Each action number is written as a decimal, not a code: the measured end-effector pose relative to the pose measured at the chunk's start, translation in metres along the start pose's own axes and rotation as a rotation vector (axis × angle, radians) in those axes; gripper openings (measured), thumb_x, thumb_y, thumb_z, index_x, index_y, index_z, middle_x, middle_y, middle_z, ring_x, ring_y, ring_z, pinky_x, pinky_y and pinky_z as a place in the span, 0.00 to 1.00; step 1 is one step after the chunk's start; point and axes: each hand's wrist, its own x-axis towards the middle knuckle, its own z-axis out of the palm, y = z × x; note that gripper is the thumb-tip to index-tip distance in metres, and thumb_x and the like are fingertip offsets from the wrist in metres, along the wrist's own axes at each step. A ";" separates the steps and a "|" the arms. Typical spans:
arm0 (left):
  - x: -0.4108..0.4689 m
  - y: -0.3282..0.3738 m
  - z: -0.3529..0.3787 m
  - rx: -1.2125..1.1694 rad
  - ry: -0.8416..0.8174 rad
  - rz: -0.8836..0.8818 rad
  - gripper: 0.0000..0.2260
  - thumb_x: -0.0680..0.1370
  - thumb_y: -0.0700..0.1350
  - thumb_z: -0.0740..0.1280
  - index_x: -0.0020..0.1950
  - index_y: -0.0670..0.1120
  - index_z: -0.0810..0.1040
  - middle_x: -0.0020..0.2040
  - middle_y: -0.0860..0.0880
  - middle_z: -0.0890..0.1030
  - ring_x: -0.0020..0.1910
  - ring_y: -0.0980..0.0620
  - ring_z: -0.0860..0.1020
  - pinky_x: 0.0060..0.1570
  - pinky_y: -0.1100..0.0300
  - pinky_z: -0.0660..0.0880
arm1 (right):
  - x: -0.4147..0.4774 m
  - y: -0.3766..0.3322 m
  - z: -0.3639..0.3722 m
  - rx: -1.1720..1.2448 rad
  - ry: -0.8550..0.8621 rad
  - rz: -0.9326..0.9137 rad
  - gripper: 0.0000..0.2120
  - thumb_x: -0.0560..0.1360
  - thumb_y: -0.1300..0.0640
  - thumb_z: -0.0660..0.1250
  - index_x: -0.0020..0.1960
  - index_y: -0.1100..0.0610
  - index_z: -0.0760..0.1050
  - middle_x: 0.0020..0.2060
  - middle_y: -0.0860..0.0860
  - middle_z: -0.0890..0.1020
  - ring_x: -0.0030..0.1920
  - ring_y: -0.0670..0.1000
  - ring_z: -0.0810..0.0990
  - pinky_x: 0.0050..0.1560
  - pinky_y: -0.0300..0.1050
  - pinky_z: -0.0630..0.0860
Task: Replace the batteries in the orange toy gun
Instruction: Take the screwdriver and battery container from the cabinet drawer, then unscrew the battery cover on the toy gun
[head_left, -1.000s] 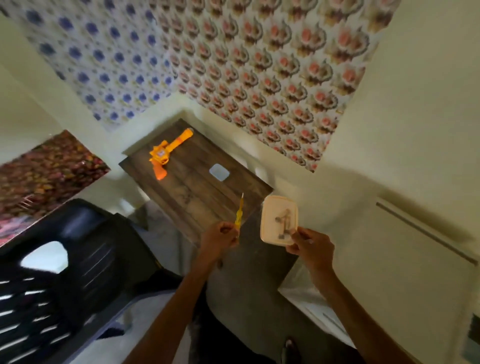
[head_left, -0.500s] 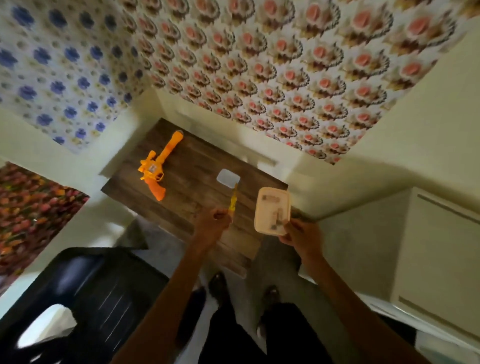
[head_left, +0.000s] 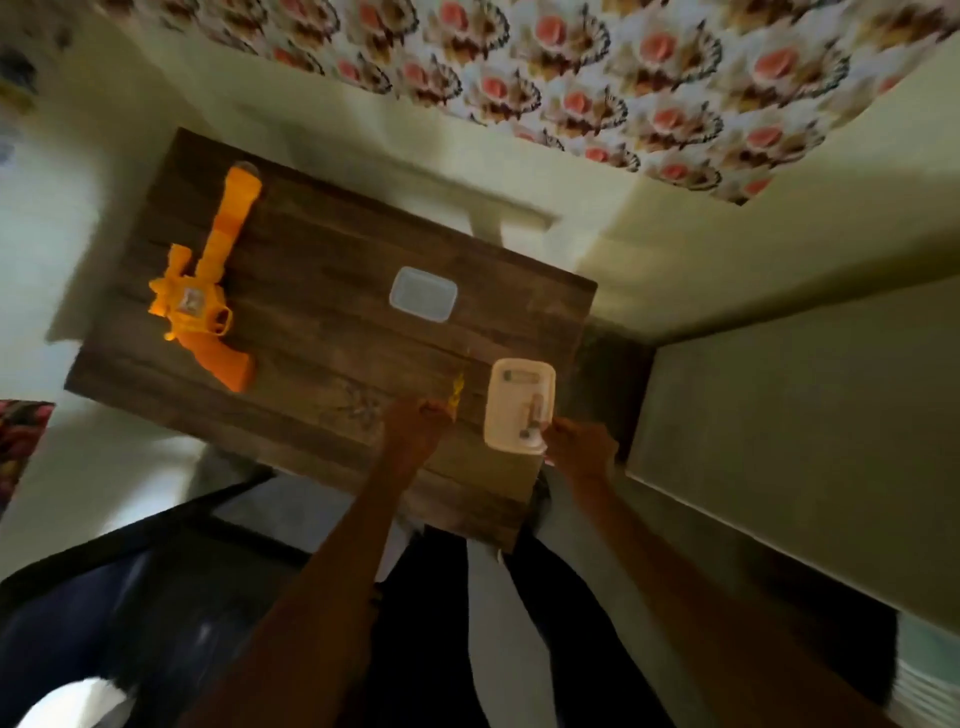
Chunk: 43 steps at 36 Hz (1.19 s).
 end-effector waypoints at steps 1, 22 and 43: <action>0.012 -0.005 0.005 0.001 -0.009 -0.012 0.07 0.74 0.38 0.72 0.50 0.37 0.83 0.40 0.41 0.80 0.37 0.49 0.75 0.36 0.60 0.71 | 0.007 0.004 0.011 0.014 0.011 0.013 0.11 0.77 0.54 0.68 0.45 0.60 0.84 0.38 0.60 0.85 0.41 0.59 0.84 0.46 0.58 0.81; 0.081 -0.036 0.020 0.188 0.096 0.199 0.02 0.73 0.40 0.71 0.40 0.46 0.82 0.38 0.47 0.83 0.39 0.50 0.79 0.37 0.62 0.67 | 0.052 0.009 0.061 0.257 0.134 0.177 0.06 0.74 0.60 0.70 0.48 0.54 0.84 0.36 0.48 0.83 0.38 0.54 0.85 0.42 0.59 0.83; -0.027 0.042 -0.029 0.105 0.109 0.151 0.04 0.78 0.39 0.65 0.48 0.44 0.80 0.42 0.52 0.76 0.42 0.55 0.73 0.33 0.75 0.64 | -0.018 -0.057 -0.027 0.003 -0.146 0.057 0.10 0.79 0.59 0.62 0.54 0.58 0.81 0.53 0.56 0.83 0.54 0.54 0.81 0.52 0.43 0.75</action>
